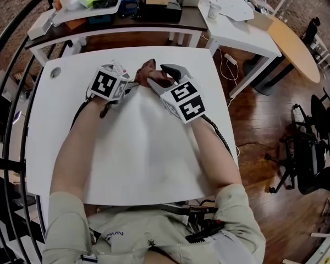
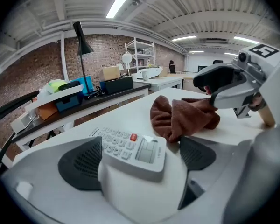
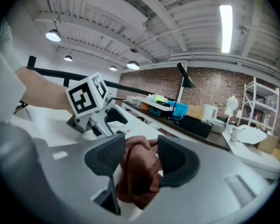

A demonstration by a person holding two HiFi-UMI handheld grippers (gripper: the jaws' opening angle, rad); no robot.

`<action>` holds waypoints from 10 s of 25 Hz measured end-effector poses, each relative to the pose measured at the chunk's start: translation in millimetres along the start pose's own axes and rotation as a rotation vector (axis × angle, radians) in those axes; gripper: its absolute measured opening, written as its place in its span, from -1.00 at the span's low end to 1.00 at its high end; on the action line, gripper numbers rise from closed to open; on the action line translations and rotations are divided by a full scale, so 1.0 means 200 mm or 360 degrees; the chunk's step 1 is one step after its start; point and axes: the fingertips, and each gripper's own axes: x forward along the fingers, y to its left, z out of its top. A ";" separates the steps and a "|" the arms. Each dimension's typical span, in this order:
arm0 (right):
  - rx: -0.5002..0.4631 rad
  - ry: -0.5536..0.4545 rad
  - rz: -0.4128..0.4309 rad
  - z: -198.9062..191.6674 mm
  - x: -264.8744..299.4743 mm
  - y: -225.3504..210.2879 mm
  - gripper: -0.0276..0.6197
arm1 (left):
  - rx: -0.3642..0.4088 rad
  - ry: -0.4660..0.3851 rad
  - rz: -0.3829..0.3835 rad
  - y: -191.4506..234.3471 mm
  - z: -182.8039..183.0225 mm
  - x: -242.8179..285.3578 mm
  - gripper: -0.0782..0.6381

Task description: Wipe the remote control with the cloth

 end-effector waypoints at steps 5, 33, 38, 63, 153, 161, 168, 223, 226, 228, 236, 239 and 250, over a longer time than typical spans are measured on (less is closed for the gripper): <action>-0.0101 0.0169 0.0085 -0.11 0.08 0.05 -0.24 | 0.0043 -0.0028 -0.0063 0.05 -0.01 0.00 0.60; -0.0174 0.0316 -0.0080 -0.22 0.06 -0.10 -0.61 | -0.0377 0.0020 0.0141 0.21 -0.02 -0.01 0.05; -0.0168 0.0308 -0.0081 -0.21 0.05 -0.10 -0.57 | -0.0287 0.0098 0.0157 0.30 -0.10 -0.09 -0.07; -0.0078 0.0240 0.0031 -0.19 0.10 -0.01 -0.08 | -0.0089 -0.0001 0.0103 0.21 -0.09 -0.08 -0.06; -0.0709 -0.0723 -0.0586 0.97 -0.72 0.14 -0.62 | 0.0690 -0.1140 0.0701 -0.36 0.63 -1.14 -0.10; -0.0886 -0.0481 -0.0385 0.84 -0.58 0.29 -0.62 | 0.0700 -0.1124 0.0706 -0.35 0.61 -1.10 -0.10; -0.1086 -0.0355 -0.0065 0.73 -0.50 0.50 -0.62 | 0.0755 -0.1072 0.0739 -0.34 0.57 -1.05 -0.10; -0.0590 -0.0868 -0.0631 0.95 -0.82 0.09 -0.60 | 0.0404 -0.1335 0.0154 -0.45 0.63 -1.08 -0.10; -0.0595 -0.0846 -0.0584 0.93 -0.77 0.11 -0.60 | 0.0322 -0.1357 0.0096 -0.46 0.63 -1.08 -0.10; -0.0606 -0.0822 -0.0523 0.91 -0.74 0.15 -0.60 | 0.0254 -0.1361 0.0053 -0.45 0.63 -1.09 -0.10; -0.0527 -0.0756 -0.0098 0.85 -0.65 0.32 -0.60 | 0.0124 -0.1377 -0.0032 -0.43 0.62 -1.10 -0.10; -0.0461 -0.0762 0.0057 0.85 -0.64 0.38 -0.60 | 0.0118 -0.1384 -0.0041 -0.41 0.61 -1.09 -0.10; -0.0179 -0.1104 0.0069 0.95 -0.81 0.24 -0.60 | -0.0104 -0.1480 -0.0287 -0.36 0.59 -1.12 -0.10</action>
